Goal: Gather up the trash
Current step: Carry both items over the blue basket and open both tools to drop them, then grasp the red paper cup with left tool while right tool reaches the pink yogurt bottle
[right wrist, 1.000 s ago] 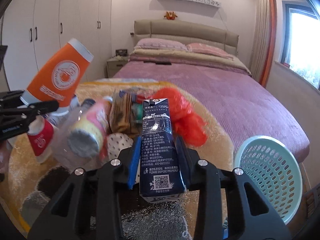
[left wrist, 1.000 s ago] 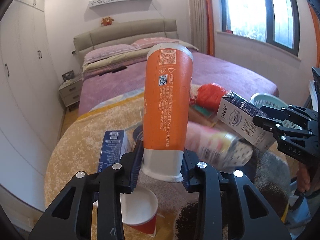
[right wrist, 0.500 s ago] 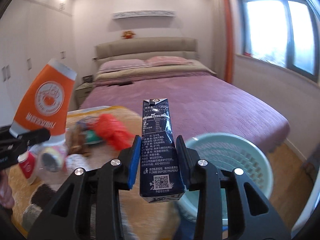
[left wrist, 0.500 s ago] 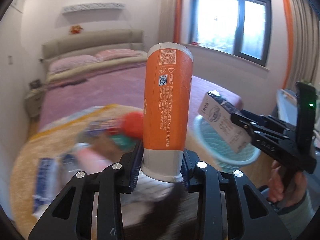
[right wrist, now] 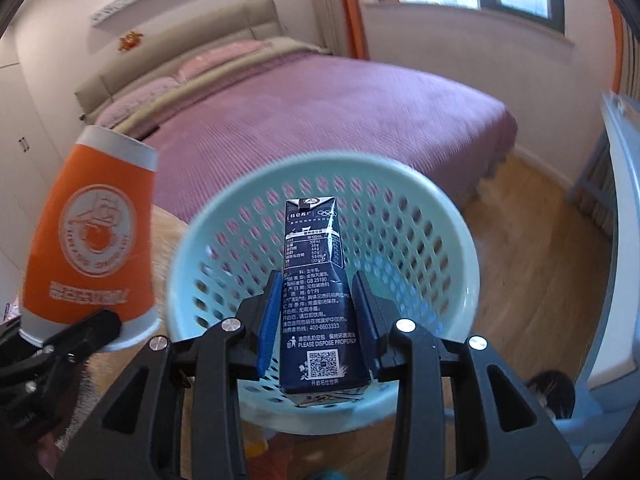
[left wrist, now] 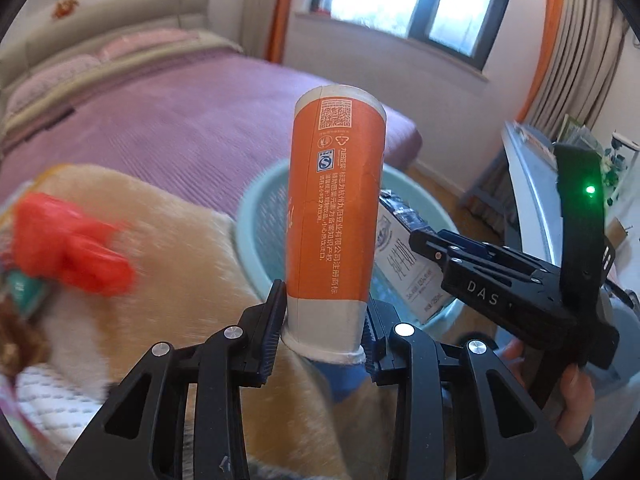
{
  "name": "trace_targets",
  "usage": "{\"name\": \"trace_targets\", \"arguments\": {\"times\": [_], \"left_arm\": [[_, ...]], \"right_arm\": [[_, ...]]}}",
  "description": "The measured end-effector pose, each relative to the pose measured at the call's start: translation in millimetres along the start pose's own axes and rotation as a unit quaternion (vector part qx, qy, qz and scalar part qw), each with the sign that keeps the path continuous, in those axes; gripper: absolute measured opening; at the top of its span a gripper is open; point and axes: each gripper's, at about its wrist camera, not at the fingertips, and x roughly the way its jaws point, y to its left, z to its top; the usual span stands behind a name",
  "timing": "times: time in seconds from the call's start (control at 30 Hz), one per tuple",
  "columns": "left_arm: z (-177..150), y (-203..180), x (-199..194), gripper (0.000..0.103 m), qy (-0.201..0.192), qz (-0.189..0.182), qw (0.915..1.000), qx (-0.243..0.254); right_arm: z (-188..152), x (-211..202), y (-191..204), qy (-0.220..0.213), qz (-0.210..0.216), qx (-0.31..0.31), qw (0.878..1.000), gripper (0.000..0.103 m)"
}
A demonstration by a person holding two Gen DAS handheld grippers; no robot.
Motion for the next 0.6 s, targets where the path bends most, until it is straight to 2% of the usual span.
{"name": "trace_targets", "arguments": {"times": [0.17, 0.27, 0.37, 0.43, 0.5, 0.6], "left_arm": [[1, 0, 42, 0.035, 0.049, -0.023, 0.9984, -0.016], [0, -4, 56, 0.046, 0.056, -0.027, 0.9979, -0.020], [-4, -7, 47, 0.064, 0.036, -0.021, 0.9989, -0.022], [-6, -9, 35, 0.067, 0.022, -0.024, 0.9993, -0.018], [-8, -9, 20, 0.071, 0.003, -0.031, 0.9994, -0.017], [-17, -8, -4, 0.073, -0.022, -0.026, 0.9993, -0.016]], "right_arm": [[-6, 16, -6, 0.025, -0.008, 0.013, 1.000, 0.033], [-5, 22, -8, 0.031, -0.003, 0.020, 0.999, 0.034], [-4, 19, -8, 0.025, -0.001, 0.021, 0.999, 0.034], [-2, 14, -8, 0.015, -0.002, 0.015, 1.000, 0.036], [-3, 6, -7, 0.002, 0.001, 0.011, 1.000, 0.049], [-4, -8, 1, -0.016, 0.004, 0.001, 1.000, 0.049]]}}
